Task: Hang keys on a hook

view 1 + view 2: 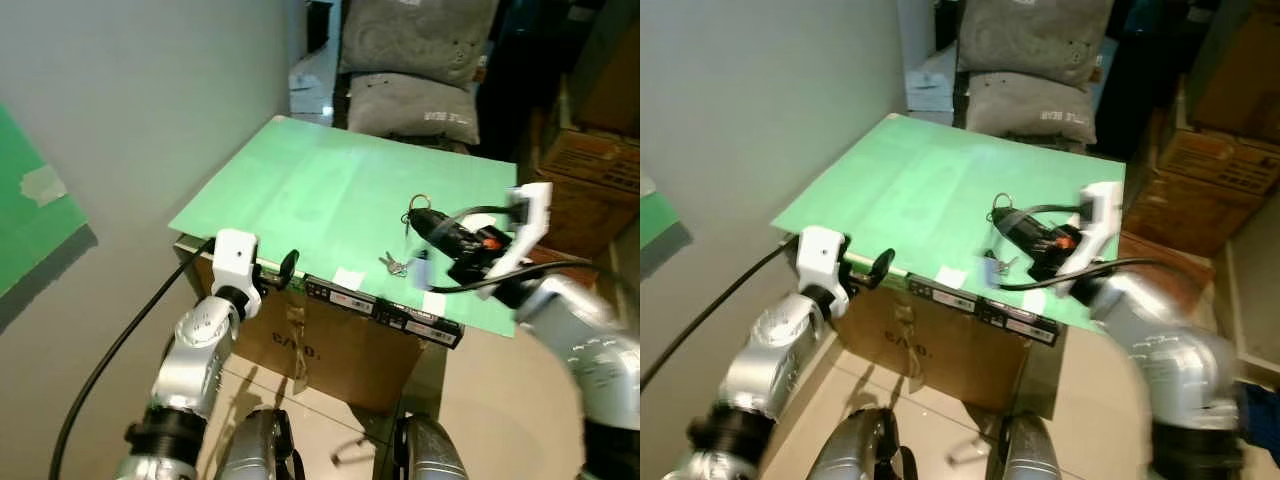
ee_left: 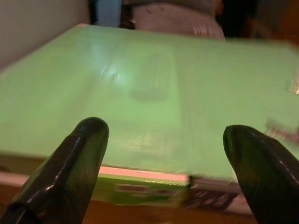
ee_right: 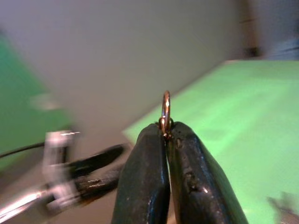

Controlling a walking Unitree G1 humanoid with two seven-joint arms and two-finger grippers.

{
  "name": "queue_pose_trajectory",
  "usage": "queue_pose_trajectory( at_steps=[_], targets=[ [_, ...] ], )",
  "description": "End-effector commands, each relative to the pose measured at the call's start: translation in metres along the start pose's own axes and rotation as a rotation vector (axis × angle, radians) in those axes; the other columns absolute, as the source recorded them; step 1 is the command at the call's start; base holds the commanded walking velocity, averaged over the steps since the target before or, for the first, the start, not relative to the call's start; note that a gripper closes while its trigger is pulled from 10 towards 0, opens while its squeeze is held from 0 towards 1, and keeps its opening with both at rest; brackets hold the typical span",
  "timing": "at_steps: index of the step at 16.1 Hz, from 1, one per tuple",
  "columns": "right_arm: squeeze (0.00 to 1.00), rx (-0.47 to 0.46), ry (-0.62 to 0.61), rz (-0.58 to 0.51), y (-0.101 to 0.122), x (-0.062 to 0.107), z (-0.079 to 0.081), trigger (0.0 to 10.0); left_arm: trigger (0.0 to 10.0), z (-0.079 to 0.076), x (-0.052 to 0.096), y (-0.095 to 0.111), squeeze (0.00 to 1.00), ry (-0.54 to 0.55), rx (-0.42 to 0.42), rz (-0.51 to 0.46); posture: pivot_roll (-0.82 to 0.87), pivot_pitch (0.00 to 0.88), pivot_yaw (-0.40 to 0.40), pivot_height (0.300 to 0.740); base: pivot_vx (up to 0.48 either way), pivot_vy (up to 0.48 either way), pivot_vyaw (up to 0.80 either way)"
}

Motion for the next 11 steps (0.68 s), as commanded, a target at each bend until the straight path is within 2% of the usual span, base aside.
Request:
queue_pose_trajectory(
  at_steps=[1, 2, 3, 4, 6, 9, 11],
  targets=[
    [0.00, 0.088, -0.120, -0.047, -0.003, -0.005, -0.006, 0.0, 10.0, 0.008, 0.006, 0.005, 0.00, 0.078, 0.107, -0.016, -0.16, 0.047, 0.065, 0.661, 0.000, 0.000, 0.00],
    [0.00, 0.182, -0.258, -0.078, -0.013, -0.006, -0.018, 0.0, 10.0, 0.004, 0.012, 0.009, 0.00, 0.104, 0.145, -0.043, -0.14, 0.027, 0.059, 0.661, 0.000, 0.000, 0.00],
    [0.00, 0.276, -0.379, -0.113, -0.020, -0.001, -0.029, 0.0, 10.0, 0.003, 0.017, 0.016, 0.00, 0.121, 0.130, -0.082, -0.13, 0.016, 0.055, 0.661, 0.000, 0.000, 0.00],
    [0.00, 0.306, -0.431, -0.140, -0.023, 0.005, -0.034, 0.0, 10.0, 0.004, 0.020, 0.022, 0.00, 0.121, 0.101, -0.104, -0.13, 0.016, 0.055, 0.661, 0.000, 0.000, 0.00],
    [0.00, 0.445, -0.543, -0.195, -0.035, 0.017, -0.041, 0.0, 10.0, 0.014, 0.020, 0.040, 0.00, 0.107, -0.043, -0.150, -0.09, 0.000, 0.045, 0.661, 0.000, 0.000, 0.00],
    [0.00, 0.440, -0.600, -0.227, -0.043, 0.017, -0.049, 0.0, 10.0, 0.016, 0.019, 0.047, 0.00, 0.089, -0.086, -0.159, -0.07, 0.000, 0.041, 0.661, 0.000, 0.000, 0.00],
    [0.00, 0.408, -0.630, -0.252, -0.044, 0.016, -0.058, 0.0, 10.0, 0.013, 0.020, 0.047, 0.00, 0.068, -0.117, -0.156, -0.07, 0.000, 0.041, 0.661, 0.000, 0.480, 0.00]
  ],
)
Point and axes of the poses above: a point about 5 cm out from each wrist's last joint towards the gripper, its own x axis pointing back from the gripper into the wrist, its own y axis along the axis of the wrist's last joint, z = x × y, the point moved 4 cm from there along -x, pointing out of the wrist towards the gripper, and after that the axes turned 14 degrees about -x, right-handed, at the moved point
